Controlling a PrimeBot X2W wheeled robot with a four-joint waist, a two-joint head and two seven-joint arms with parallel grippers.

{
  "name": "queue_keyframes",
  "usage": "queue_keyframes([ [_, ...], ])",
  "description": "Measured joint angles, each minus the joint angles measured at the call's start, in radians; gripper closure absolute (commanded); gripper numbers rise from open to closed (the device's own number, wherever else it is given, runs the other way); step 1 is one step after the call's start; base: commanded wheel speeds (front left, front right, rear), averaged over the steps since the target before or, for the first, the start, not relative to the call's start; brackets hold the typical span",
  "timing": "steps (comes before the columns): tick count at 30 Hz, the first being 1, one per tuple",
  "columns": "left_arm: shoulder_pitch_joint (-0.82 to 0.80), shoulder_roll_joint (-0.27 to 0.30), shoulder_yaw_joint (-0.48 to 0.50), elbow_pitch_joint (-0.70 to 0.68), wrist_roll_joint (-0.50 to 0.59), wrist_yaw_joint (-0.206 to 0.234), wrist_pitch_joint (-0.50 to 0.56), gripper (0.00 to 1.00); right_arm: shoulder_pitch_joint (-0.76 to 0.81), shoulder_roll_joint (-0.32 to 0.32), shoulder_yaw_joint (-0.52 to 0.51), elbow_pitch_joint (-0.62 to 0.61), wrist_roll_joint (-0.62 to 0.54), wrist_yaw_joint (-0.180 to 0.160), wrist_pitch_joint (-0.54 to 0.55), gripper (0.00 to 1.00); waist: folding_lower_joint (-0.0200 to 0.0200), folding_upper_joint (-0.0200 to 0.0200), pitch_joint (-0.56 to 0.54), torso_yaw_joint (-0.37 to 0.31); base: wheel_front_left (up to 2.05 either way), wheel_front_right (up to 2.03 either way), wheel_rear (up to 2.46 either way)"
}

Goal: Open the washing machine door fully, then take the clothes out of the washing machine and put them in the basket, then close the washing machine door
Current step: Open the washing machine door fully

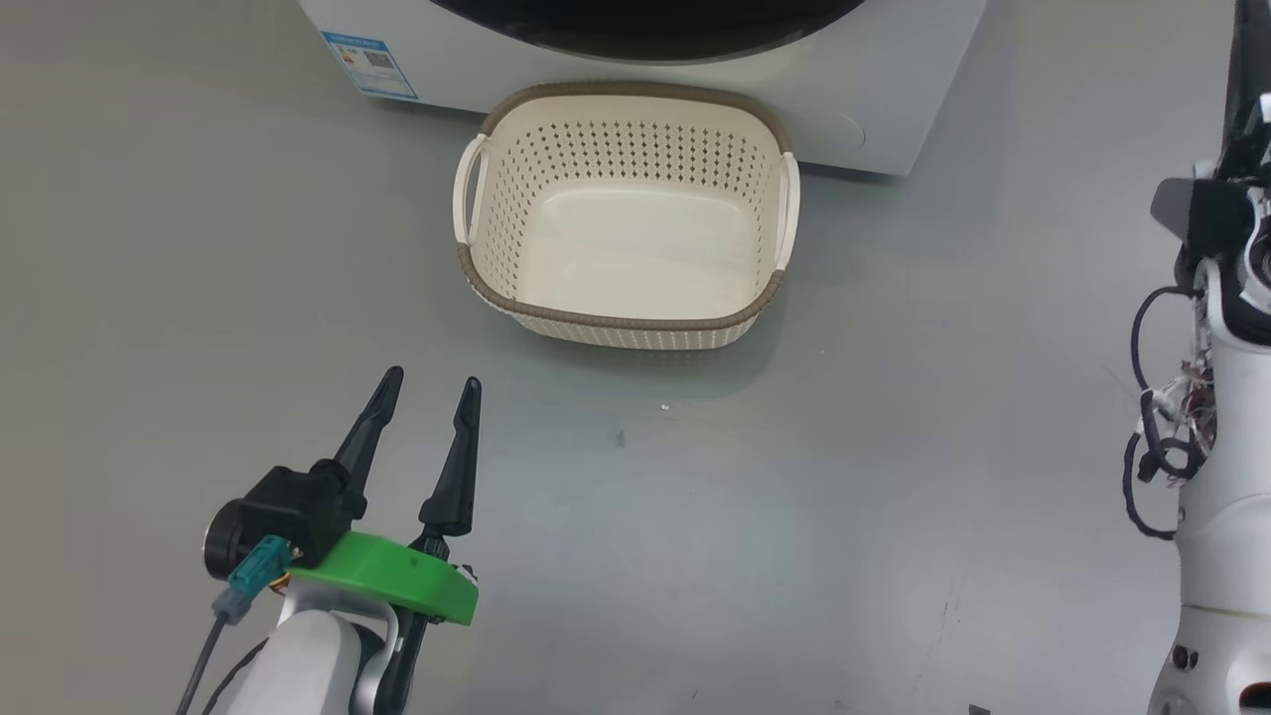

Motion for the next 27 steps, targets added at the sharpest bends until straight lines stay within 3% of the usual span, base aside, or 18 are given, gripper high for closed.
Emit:
queue_keyframes([
  [13,-0.056,-0.004,-0.03,-0.011,-0.025,0.0,0.0,0.0,-0.213,-0.092,0.044,0.021,-0.028,-0.027,0.106,1.0,0.0,0.0,0.091,0.056,0.0,0.0,0.0],
  [27,-0.087,-0.009,-0.105,-0.005,-0.056,0.0,0.0,0.0,-0.397,-0.112,0.055,0.114,-0.033,-0.034,0.187,1.0,0.0,0.0,0.164,0.119,0.0,0.0,0.0],
])
